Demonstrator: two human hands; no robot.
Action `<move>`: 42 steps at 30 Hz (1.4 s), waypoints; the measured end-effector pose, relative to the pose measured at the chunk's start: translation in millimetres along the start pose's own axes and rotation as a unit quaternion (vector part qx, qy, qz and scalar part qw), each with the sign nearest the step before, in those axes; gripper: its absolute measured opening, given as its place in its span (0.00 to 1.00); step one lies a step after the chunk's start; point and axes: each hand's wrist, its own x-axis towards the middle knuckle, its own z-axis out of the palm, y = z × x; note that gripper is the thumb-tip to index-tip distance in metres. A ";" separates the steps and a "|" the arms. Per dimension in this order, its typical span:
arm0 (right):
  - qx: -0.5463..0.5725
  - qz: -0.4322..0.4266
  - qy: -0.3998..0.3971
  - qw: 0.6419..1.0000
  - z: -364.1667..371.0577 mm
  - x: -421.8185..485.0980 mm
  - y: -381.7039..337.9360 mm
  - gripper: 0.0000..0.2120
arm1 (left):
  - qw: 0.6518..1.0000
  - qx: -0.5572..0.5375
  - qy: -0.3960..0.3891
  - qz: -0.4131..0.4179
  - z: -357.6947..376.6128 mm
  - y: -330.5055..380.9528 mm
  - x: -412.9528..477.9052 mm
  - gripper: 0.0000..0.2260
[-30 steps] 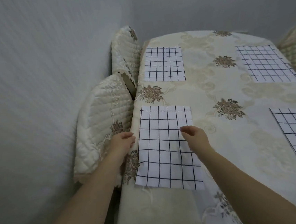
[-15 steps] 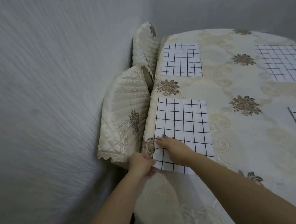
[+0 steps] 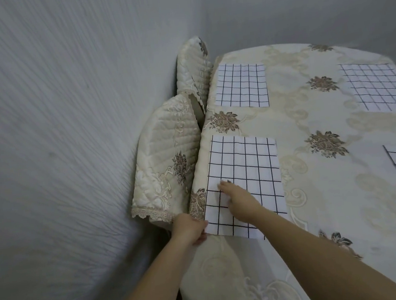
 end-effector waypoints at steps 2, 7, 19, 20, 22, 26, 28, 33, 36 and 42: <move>0.088 0.063 0.083 0.991 -6.2 -10.0 10.6 0.26 | 1.000 0.010 0.011 0.021 -2.6 1.6 7.4 0.10; 0.212 0.225 0.210 0.927 -25.3 -35.7 46.0 0.22 | 0.998 0.022 0.006 0.052 -0.7 -1.1 45.2 0.10; 0.254 0.387 0.167 0.871 -34.8 -65.1 80.9 0.19 | 0.998 0.000 0.043 0.055 6.0 30.8 19.0 0.08; 0.253 0.394 0.158 0.869 -33.9 -63.3 80.7 0.18 | 0.997 0.001 0.046 0.057 6.5 31.9 17.7 0.10; 0.251 0.403 0.159 0.866 -30.9 -60.5 81.4 0.15 | 0.997 0.004 0.042 0.057 7.3 33.4 19.8 0.09; 0.228 0.402 0.169 0.871 -29.7 -54.4 80.9 0.06 | 0.998 -0.003 0.036 0.048 5.5 35.9 30.4 0.07; 0.221 0.395 0.181 0.873 -29.9 -51.0 82.3 0.05 | 0.998 0.000 0.041 0.053 4.9 36.9 36.3 0.06; 0.221 0.368 0.205 0.880 -31.7 -41.3 85.4 0.08 | 0.996 0.044 0.050 0.064 5.5 43.5 45.6 0.07; 0.226 0.363 0.213 0.879 -33.6 -37.4 86.5 0.07 | 0.994 0.056 0.049 0.076 4.2 49.2 50.7 0.04; 0.222 0.337 0.223 0.887 -34.5 -32.4 94.0 0.04 | 0.999 0.034 -0.016 0.033 -8.3 60.1 54.8 0.06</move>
